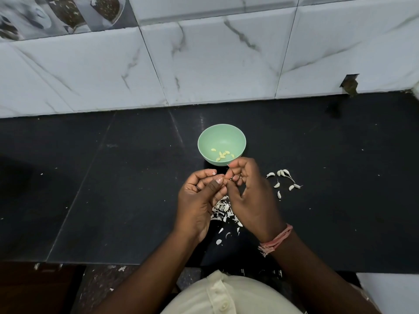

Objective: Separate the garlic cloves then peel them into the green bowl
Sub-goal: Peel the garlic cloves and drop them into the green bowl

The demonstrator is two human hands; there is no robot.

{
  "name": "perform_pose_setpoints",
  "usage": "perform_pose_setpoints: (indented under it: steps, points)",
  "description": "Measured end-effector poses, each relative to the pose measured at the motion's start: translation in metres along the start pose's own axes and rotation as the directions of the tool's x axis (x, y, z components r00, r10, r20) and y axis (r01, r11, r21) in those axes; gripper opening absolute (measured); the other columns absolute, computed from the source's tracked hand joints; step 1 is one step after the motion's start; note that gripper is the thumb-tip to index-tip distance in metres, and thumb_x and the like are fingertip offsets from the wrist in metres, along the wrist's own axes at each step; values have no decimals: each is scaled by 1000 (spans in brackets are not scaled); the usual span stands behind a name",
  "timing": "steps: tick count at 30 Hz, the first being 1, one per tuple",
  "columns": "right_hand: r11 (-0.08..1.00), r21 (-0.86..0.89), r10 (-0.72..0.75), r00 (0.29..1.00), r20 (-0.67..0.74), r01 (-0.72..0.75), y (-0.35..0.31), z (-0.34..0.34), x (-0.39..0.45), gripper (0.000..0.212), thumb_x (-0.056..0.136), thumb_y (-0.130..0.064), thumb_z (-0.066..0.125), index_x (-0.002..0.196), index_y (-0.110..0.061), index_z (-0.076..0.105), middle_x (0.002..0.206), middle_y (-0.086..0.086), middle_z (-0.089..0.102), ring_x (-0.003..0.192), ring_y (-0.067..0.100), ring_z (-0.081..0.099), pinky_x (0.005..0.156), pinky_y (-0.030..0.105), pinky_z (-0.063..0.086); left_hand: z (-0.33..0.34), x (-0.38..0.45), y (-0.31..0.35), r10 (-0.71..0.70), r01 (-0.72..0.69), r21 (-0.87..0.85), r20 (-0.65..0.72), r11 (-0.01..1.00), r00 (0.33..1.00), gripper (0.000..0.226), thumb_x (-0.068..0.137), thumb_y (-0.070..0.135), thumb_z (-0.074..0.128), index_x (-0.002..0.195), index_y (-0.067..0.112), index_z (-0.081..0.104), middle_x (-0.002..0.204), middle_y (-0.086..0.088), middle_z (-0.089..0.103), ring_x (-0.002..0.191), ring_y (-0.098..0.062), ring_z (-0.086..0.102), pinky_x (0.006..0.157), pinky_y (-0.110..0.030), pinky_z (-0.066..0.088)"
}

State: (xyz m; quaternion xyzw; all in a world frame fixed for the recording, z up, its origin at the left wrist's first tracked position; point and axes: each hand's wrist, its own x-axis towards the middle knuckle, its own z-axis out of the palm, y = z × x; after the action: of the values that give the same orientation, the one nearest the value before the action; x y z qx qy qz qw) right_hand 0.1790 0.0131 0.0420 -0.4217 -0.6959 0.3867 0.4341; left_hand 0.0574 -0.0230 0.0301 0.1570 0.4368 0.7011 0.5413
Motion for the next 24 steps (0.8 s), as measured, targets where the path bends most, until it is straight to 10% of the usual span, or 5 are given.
perform_pose_setpoints:
  steps: [15, 24]
  points:
    - [998, -67, -3, 996, 92, 10, 4, 2, -6, 29, 94, -1, 54, 107, -25, 47, 100, -10, 59, 94, 6, 62, 79, 18, 49, 0, -10, -1, -16, 16, 7, -15, 1000, 1000, 23, 84, -1, 70, 106, -1, 64, 89, -20, 72, 77, -19, 72, 71, -24, 61]
    - [897, 245, 377, 926, 7, -367, 17, 15, 5, 23, 96, 4, 55, 103, -18, 52, 93, 1, 60, 81, 6, 59, 74, 17, 47, 2, 11, -8, -172, 166, -46, -170, 985, 970, 15, 93, -2, 64, 107, 2, 64, 79, -13, 69, 69, -16, 67, 66, -22, 60]
